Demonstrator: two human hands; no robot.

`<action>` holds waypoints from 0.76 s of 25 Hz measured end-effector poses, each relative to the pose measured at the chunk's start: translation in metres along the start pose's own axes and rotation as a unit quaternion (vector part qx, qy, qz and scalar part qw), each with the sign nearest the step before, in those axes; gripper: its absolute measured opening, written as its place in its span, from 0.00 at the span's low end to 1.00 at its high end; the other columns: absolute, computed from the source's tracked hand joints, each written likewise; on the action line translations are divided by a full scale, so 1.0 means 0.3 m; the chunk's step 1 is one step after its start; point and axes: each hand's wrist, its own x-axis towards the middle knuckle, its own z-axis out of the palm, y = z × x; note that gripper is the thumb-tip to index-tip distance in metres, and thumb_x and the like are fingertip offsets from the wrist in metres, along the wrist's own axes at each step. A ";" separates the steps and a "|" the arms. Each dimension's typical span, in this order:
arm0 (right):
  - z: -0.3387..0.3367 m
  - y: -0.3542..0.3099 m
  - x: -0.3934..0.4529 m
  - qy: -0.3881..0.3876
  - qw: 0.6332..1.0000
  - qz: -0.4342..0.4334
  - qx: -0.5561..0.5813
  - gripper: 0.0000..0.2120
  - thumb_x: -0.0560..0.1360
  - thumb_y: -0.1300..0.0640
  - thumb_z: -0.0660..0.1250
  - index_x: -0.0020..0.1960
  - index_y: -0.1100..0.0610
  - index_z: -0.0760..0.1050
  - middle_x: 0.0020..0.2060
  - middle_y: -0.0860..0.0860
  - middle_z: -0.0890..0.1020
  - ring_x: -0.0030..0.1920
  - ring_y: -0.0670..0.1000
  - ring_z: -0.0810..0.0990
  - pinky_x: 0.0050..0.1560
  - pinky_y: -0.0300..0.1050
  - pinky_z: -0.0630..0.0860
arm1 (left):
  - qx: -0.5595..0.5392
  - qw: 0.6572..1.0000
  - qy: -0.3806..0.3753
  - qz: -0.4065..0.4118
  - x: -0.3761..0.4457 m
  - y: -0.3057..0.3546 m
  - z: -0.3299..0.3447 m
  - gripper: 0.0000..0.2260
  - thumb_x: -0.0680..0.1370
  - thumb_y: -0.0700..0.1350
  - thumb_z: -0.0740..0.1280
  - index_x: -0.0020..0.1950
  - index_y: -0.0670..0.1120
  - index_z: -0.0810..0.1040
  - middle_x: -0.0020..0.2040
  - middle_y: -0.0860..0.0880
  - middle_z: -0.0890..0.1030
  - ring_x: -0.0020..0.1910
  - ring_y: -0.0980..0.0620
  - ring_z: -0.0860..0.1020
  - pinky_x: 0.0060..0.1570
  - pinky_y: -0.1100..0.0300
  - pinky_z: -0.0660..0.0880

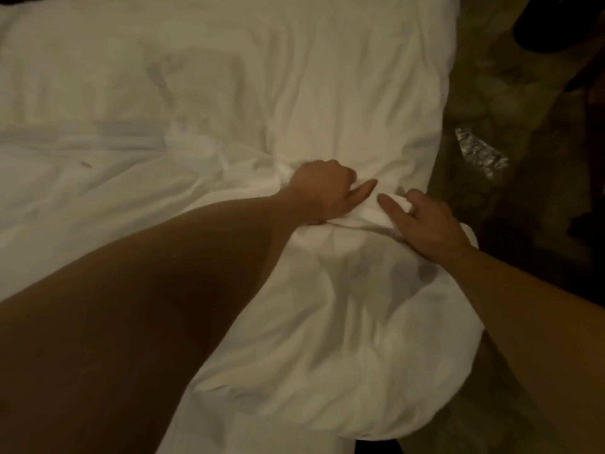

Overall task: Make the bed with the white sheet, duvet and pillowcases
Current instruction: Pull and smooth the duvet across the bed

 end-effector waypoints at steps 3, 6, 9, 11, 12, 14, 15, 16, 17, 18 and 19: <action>-0.073 -0.068 -0.028 0.030 0.999 -0.007 -0.012 0.33 0.73 0.24 0.55 0.46 0.55 0.75 0.45 0.57 0.81 0.50 0.61 0.79 0.53 0.52 0.74 | 0.031 0.999 0.042 -0.010 0.021 -0.018 -0.127 0.26 0.81 0.66 0.51 0.40 0.48 0.76 0.34 0.48 0.72 0.45 0.41 0.80 0.41 0.56 0.65; -0.161 -0.206 0.008 0.151 0.985 -0.047 -0.064 0.30 0.77 0.29 0.54 0.47 0.57 0.72 0.37 0.52 0.75 0.45 0.56 0.75 0.47 0.48 0.66 | 0.061 0.989 0.132 -0.027 0.089 -0.071 -0.290 0.26 0.81 0.65 0.52 0.46 0.47 0.79 0.43 0.42 0.81 0.48 0.39 0.80 0.45 0.54 0.68; -0.165 -0.291 0.094 0.240 0.963 -0.101 -0.073 0.30 0.79 0.31 0.53 0.59 0.58 0.71 0.47 0.55 0.77 0.50 0.57 0.75 0.56 0.52 0.67 | 0.097 0.975 0.191 -0.067 0.132 -0.150 -0.366 0.27 0.82 0.65 0.50 0.54 0.46 0.78 0.49 0.43 0.82 0.49 0.41 0.79 0.46 0.54 0.66; -0.087 -0.272 0.133 0.210 0.970 -0.087 -0.085 0.33 0.80 0.33 0.52 0.74 0.56 0.63 0.67 0.59 0.71 0.68 0.60 0.69 0.70 0.57 0.60 | 0.097 0.973 0.171 -0.118 0.138 -0.187 -0.315 0.26 0.82 0.65 0.49 0.62 0.47 0.74 0.58 0.44 0.78 0.58 0.42 0.76 0.55 0.50 0.65; -0.037 -0.250 0.138 0.177 0.978 -0.063 -0.085 0.34 0.81 0.34 0.50 0.79 0.54 0.55 0.75 0.58 0.63 0.74 0.61 0.61 0.75 0.58 0.53 | 0.082 0.973 0.156 -0.149 0.134 -0.188 -0.265 0.26 0.82 0.65 0.49 0.67 0.47 0.70 0.65 0.44 0.74 0.64 0.42 0.72 0.61 0.47 0.64; 0.057 -0.194 0.114 0.114 0.990 -0.036 -0.072 0.32 0.83 0.37 0.47 0.82 0.48 0.43 0.81 0.55 0.49 0.80 0.59 0.48 0.78 0.59 0.44 | 0.025 0.971 0.134 -0.194 0.107 -0.149 -0.150 0.29 0.81 0.65 0.49 0.76 0.49 0.62 0.75 0.45 0.65 0.73 0.42 0.63 0.69 0.43 0.59; 0.093 -0.167 0.088 0.095 0.992 -0.041 -0.071 0.31 0.83 0.37 0.46 0.82 0.46 0.42 0.81 0.53 0.46 0.80 0.58 0.45 0.78 0.59 0.42 | 0.009 0.974 0.125 -0.190 0.080 -0.122 -0.096 0.29 0.81 0.64 0.49 0.78 0.50 0.59 0.77 0.45 0.62 0.75 0.42 0.60 0.70 0.43 0.58; 0.121 -0.143 0.058 0.086 0.992 -0.049 -0.081 0.30 0.83 0.38 0.45 0.82 0.45 0.42 0.82 0.53 0.46 0.80 0.58 0.45 0.78 0.60 0.42 | 0.009 0.979 0.121 -0.166 0.046 -0.094 -0.045 0.28 0.81 0.63 0.50 0.79 0.51 0.59 0.78 0.46 0.61 0.76 0.42 0.60 0.71 0.43 0.58; 0.140 -0.122 0.035 0.088 0.990 -0.054 -0.096 0.30 0.84 0.38 0.45 0.82 0.45 0.42 0.82 0.53 0.46 0.80 0.58 0.45 0.78 0.60 0.43 | 0.016 0.983 0.125 -0.133 0.014 -0.069 -0.005 0.27 0.81 0.62 0.51 0.78 0.51 0.61 0.78 0.47 0.62 0.75 0.43 0.61 0.71 0.44 0.59; 0.153 -0.106 0.013 0.092 0.988 -0.052 -0.112 0.29 0.84 0.39 0.45 0.82 0.45 0.42 0.82 0.53 0.46 0.80 0.59 0.46 0.78 0.60 0.44 | 0.018 0.985 0.134 -0.109 -0.018 -0.048 0.026 0.26 0.82 0.61 0.52 0.77 0.51 0.64 0.78 0.47 0.64 0.75 0.43 0.62 0.71 0.44 0.59; 0.161 -0.095 -0.005 0.093 0.987 -0.046 -0.123 0.29 0.84 0.40 0.46 0.82 0.46 0.43 0.82 0.53 0.46 0.80 0.59 0.46 0.78 0.60 0.45 | 0.008 0.985 0.141 -0.101 -0.046 -0.033 0.045 0.25 0.82 0.60 0.53 0.77 0.51 0.65 0.78 0.47 0.64 0.76 0.43 0.62 0.73 0.44 0.58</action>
